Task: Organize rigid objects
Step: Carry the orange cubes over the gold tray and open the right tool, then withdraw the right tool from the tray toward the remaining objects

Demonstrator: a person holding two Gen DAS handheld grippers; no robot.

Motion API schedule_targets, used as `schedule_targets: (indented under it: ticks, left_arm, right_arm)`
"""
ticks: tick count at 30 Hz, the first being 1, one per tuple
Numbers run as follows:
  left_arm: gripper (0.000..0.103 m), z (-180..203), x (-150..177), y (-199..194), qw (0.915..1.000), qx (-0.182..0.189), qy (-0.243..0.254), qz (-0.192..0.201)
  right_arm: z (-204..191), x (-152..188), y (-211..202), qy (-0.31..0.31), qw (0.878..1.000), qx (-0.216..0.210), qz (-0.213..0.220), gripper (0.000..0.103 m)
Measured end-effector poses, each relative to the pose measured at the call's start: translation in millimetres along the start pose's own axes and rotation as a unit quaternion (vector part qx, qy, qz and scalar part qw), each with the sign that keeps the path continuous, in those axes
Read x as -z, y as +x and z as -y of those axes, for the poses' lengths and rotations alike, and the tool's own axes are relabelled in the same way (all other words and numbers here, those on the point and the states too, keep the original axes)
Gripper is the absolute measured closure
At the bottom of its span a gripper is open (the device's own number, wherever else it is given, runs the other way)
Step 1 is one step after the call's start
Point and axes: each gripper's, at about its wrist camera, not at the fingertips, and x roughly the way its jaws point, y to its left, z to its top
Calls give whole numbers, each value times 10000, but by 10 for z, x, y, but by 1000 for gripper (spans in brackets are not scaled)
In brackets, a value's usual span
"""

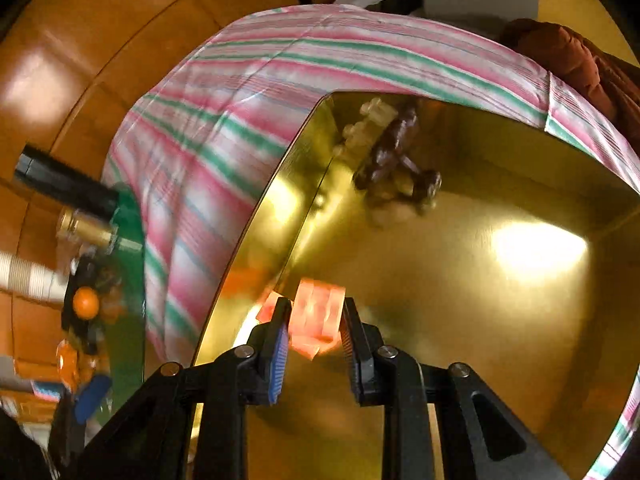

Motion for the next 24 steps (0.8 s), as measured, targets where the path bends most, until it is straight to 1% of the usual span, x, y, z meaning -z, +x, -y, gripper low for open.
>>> schedule_targets:
  ticks: [1,2,5,7,11,18,22,24]
  left_arm:
    - [16,-8,-3,10,10000,4,-9,-12]
    - [16,-17,-4,16,10000,11,-27,-19]
    - [16,-31,-10,28,10000,7,-52,-21]
    - [16,-40,-17,32,10000,5,-69,-11]
    - [16,-24,-17,9,10000,-13,-30,24]
    - [16,132,-5,-68,9998,35,177,92]
    - [16,255,0,-126,9992,85,361,140]
    - [16,314,-1,-151,9988,120,460,145]
  right_arm:
    - [18,-28,16,34,10000,-63,17,76]
    - [33,-48,25,68,9999,-101,20,69]
    - [101,-38,-10,238,9993,-257,117,61]
    - [118,-11,-55,293,9990,-265,204,60]
    - [183,131,-289,259,9981,-176,537,60]
    - [287,495,-849,32,9920,197,1245,60]
    - [371,716,-1086,-54,9877,425,1506,60]
    - [458,860,-1205,-82,9845,638,1633,60]
